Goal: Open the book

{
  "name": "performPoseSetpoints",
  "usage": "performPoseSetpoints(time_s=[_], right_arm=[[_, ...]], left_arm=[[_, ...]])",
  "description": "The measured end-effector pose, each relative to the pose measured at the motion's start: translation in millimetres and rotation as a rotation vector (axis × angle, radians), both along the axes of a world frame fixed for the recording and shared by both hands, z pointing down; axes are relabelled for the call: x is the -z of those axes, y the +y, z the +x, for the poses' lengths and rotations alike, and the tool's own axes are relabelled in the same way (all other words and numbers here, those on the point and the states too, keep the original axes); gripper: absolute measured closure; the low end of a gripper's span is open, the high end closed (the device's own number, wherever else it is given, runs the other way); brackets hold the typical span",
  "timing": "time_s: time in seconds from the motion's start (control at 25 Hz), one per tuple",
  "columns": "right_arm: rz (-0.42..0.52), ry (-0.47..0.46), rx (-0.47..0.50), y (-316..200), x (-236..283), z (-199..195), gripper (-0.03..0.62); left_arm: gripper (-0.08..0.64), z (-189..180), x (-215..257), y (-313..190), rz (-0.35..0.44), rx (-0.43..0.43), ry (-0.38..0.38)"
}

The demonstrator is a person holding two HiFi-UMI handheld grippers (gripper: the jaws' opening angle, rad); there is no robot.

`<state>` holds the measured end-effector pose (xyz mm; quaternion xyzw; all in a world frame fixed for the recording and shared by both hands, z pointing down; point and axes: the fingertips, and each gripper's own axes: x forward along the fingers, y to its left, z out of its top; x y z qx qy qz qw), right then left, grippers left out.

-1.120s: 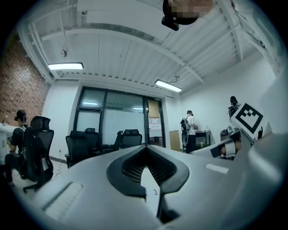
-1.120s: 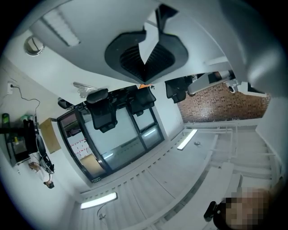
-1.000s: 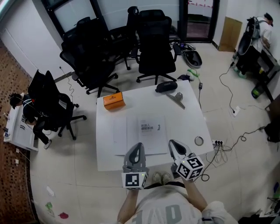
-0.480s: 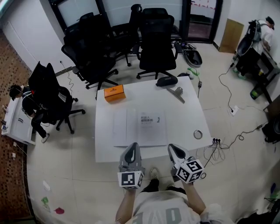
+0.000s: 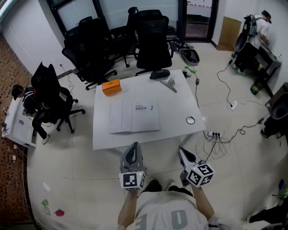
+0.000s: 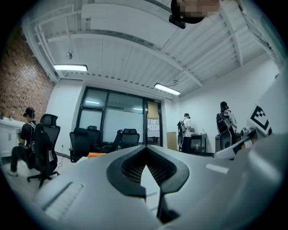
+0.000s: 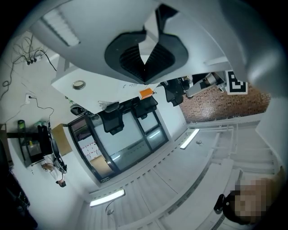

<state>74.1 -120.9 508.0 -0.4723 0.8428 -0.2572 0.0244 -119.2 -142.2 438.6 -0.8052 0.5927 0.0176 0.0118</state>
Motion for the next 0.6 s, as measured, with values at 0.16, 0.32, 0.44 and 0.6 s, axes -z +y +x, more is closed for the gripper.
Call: performPoseSetpoints(time_s=[0.16, 0.32, 0.44, 0.6], right_arm=[[0.014, -0.02, -0.045, 17, 4, -3, 0.589], [0.029, -0.033, -0.034, 27, 7, -21, 0.589], [0.049, -0.04, -0.018, 32, 7, -40, 0.589], [0.035, -0.041, 0.005, 47, 5, -53, 0.589]], left_arm=[[0.543, -2, -12, 15, -0.014, -0.038, -0.026], [0.543, -12, -3, 28, 0.02, -0.052, -0.051], [0.543, -22, -2, 34, 0.027, -0.053, -0.052], [0.543, -29, -17, 48, -0.009, -0.039, -0.034]])
